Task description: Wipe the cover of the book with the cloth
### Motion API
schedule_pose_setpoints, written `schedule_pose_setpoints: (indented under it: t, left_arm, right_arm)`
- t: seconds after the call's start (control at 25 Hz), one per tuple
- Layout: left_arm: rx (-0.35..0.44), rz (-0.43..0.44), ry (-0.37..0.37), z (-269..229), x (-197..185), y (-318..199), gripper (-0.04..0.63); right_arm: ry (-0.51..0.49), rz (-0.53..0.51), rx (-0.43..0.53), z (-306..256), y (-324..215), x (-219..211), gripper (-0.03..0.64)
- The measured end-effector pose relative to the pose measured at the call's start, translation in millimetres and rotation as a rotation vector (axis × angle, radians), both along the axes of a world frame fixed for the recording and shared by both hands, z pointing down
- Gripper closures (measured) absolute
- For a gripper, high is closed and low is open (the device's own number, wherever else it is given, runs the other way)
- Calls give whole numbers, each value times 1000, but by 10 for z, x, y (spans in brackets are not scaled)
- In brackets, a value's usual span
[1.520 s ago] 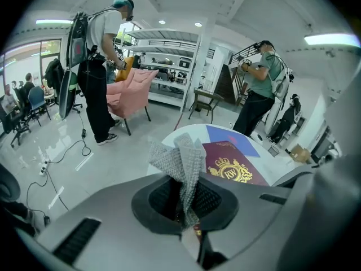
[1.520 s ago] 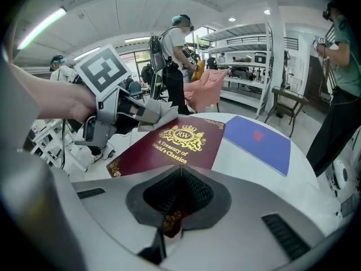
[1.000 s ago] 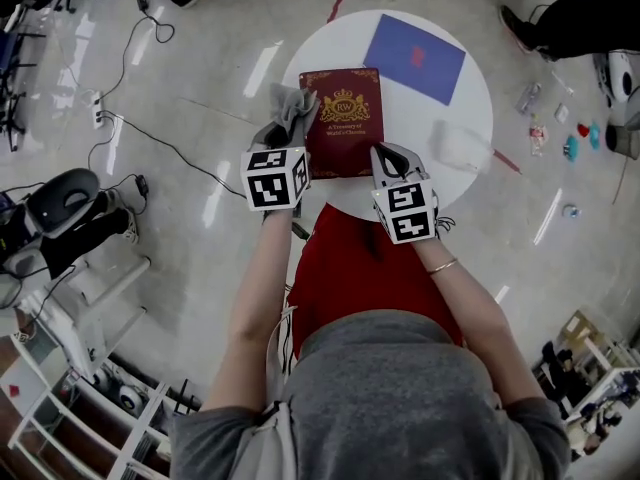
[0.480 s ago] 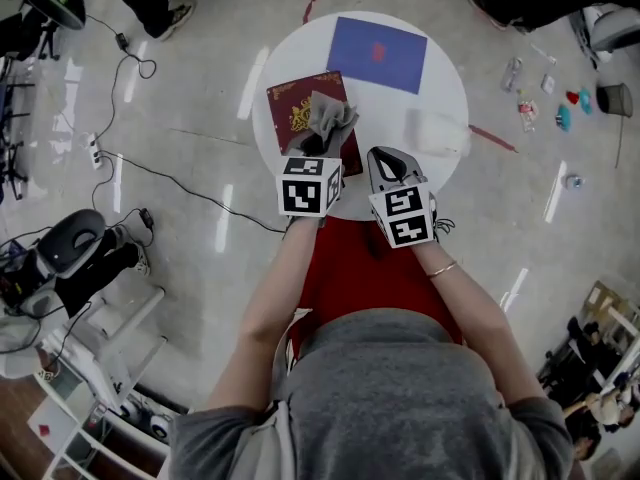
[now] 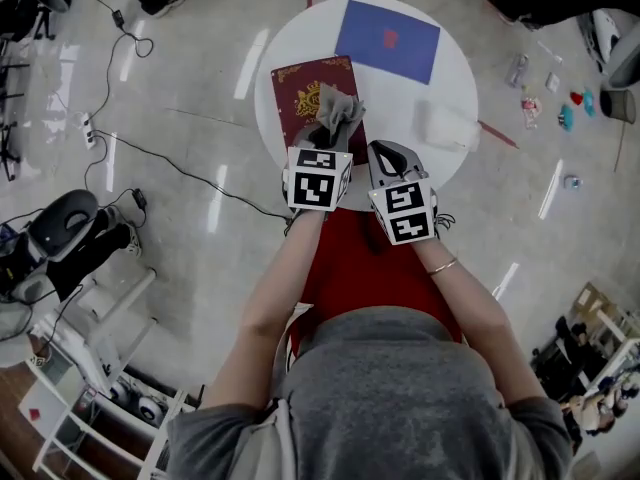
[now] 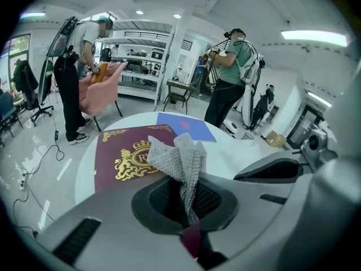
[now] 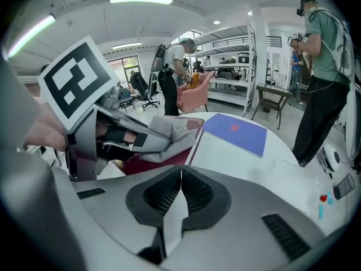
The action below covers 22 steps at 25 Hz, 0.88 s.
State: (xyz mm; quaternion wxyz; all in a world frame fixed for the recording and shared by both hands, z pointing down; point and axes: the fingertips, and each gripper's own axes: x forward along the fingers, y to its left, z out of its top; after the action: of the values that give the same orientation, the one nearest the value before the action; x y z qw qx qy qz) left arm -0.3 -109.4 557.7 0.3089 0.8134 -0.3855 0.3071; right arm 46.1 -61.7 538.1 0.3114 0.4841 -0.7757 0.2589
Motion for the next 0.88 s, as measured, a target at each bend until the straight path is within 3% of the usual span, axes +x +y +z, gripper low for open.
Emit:
schedule_pose_setpoints:
  t: [0.56,0.88]
  left_arm:
    - [2,-193,-43,29,-996,39,571]
    - [-8,-274,-67,94,-1427,84,571]
  right_arm:
    - [45,-129,6,32,-163,-554,588]
    - [68,-117,29,6,-194,-557,588]
